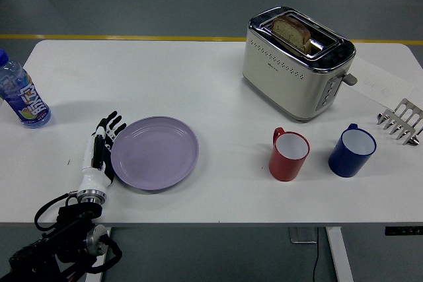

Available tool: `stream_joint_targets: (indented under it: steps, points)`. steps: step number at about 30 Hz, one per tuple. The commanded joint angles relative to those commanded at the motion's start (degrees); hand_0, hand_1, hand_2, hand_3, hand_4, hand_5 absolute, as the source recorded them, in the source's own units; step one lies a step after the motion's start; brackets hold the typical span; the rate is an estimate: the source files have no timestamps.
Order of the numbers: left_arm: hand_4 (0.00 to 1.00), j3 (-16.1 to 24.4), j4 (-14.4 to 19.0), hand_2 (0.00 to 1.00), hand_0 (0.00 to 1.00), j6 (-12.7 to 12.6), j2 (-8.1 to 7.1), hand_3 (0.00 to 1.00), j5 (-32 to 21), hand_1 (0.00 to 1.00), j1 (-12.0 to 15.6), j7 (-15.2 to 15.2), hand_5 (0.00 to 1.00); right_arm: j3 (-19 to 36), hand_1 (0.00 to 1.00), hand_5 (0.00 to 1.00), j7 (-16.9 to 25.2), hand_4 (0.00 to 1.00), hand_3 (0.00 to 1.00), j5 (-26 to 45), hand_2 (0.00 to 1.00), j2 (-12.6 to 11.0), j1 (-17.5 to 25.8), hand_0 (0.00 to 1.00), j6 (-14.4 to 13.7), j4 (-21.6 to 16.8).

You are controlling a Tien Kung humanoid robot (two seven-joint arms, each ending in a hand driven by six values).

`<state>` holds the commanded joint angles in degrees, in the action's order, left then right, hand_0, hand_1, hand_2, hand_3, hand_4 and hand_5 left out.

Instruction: Push plate across desktop

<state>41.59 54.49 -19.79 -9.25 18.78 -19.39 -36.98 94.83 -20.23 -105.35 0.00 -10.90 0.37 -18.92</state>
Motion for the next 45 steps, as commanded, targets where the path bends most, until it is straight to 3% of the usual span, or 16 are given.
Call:
stream_joint_targets:
  steps: [34, 45]
  points:
    - [0.454, -15.26, 0.87, 0.878, 0.769, 0.2, 0.5, 0.831, -6.33, 0.808, -6.53, 0.0, 0.998, 0.64, 0.534, 0.6, 0.25, 0.112, 0.603, -1.13, 0.61, 0.0, -0.12, 0.571, 0.41, 0.0]
    - [0.453, -17.82, 0.81, 0.877, 0.77, 0.3, 1.09, 0.829, -6.86, 0.808, -7.36, 0.0, 0.998, 0.75, 0.534, 0.597, 0.23, 0.114, 0.603, -1.39, 0.61, 0.0, 0.42, 0.572, 0.52, -0.06]
